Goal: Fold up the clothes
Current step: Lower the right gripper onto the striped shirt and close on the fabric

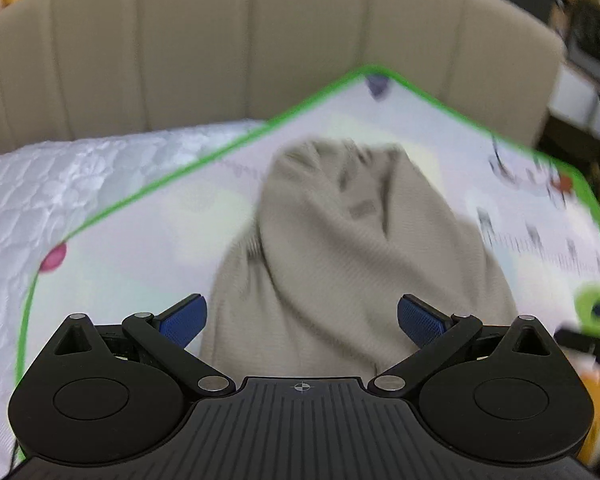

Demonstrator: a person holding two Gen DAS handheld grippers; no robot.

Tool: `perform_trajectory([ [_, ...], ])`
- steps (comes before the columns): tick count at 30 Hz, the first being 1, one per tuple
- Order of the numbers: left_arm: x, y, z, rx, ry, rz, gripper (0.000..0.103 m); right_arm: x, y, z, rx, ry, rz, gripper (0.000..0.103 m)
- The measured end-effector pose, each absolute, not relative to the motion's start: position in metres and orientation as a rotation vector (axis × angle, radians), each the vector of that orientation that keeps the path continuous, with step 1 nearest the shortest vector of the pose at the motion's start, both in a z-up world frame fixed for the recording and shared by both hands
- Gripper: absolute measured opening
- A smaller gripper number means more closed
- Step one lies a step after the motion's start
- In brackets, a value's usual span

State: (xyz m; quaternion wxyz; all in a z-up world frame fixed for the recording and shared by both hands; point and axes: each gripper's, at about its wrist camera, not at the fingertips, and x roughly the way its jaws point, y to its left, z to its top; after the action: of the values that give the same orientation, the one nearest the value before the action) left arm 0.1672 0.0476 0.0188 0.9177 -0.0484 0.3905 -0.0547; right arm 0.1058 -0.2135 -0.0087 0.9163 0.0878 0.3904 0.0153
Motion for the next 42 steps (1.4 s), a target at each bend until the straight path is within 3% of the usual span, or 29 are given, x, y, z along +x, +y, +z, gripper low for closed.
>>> perform_trajectory([
  [6, 0.202, 0.053, -0.017, -0.449, 0.843, -0.035, 0.103, 0.158, -0.208, -0.063, 0.354, 0.913, 0.078, 0.103],
  [11, 0.205, 0.042, -0.038, -0.144, 0.746, 0.034, 0.102, 0.164, -0.210, -0.089, 0.406, 0.985, 0.076, 0.103],
  [15, 0.192, 0.072, -0.037, -0.178, 0.813, 0.001, 0.102, 0.175, -0.220, -0.083, 0.431, 1.080, 0.122, 0.103],
  [17, 0.187, 0.083, -0.041, -0.166, 0.871, 0.011, 0.102, 0.168, -0.222, -0.076, 0.391, 1.081, 0.114, 0.093],
  [18, 0.185, 0.088, -0.043, -0.152, 0.901, 0.016, 0.102, 0.161, -0.222, -0.073, 0.349, 1.068, 0.099, 0.080],
  [21, 0.178, 0.086, -0.052, -0.087, 0.985, -0.002, 0.101, 0.141, -0.220, -0.065, 0.234, 1.037, 0.058, 0.060],
  [24, 0.172, 0.075, -0.061, -0.027, 1.053, -0.017, 0.093, 0.127, -0.211, -0.075, 0.166, 1.039, 0.090, 0.048],
  [26, 0.169, 0.067, -0.066, 0.013, 1.099, -0.027, 0.080, 0.120, -0.206, -0.075, 0.141, 1.035, 0.116, 0.033],
  [27, 0.167, 0.063, -0.069, 0.033, 1.121, -0.032, 0.075, 0.117, -0.205, -0.074, 0.140, 1.036, 0.130, 0.016],
  [28, 0.163, 0.058, -0.069, 0.060, 1.137, -0.041, 0.065, 0.113, -0.205, -0.072, 0.143, 1.041, 0.144, 0.011],
  [31, 0.141, 0.042, -0.059, 0.129, 1.187, -0.096, 0.044, 0.089, -0.220, -0.067, 0.187, 1.107, 0.169, 0.009],
  [36, 0.105, 0.033, -0.030, 0.140, 1.225, -0.233, 0.043, 0.051, -0.246, -0.052, 0.264, 1.195, 0.196, 0.008],
  [39, 0.087, 0.044, 0.001, 0.077, 1.115, -0.259, 0.050, 0.038, -0.250, -0.019, 0.187, 1.065, 0.208, 0.012],
  [40, 0.084, 0.047, 0.010, 0.089, 1.054, -0.253, 0.062, 0.038, -0.249, -0.007, 0.198, 1.004, 0.233, 0.015],
  [41, 0.081, 0.047, 0.017, 0.115, 0.996, -0.247, 0.069, 0.042, -0.250, 0.000, 0.270, 0.975, 0.259, 0.021],
  [42, 0.078, 0.046, 0.023, 0.144, 0.954, -0.243, 0.072, 0.049, -0.248, 0.001, 0.357, 0.968, 0.278, 0.037],
])
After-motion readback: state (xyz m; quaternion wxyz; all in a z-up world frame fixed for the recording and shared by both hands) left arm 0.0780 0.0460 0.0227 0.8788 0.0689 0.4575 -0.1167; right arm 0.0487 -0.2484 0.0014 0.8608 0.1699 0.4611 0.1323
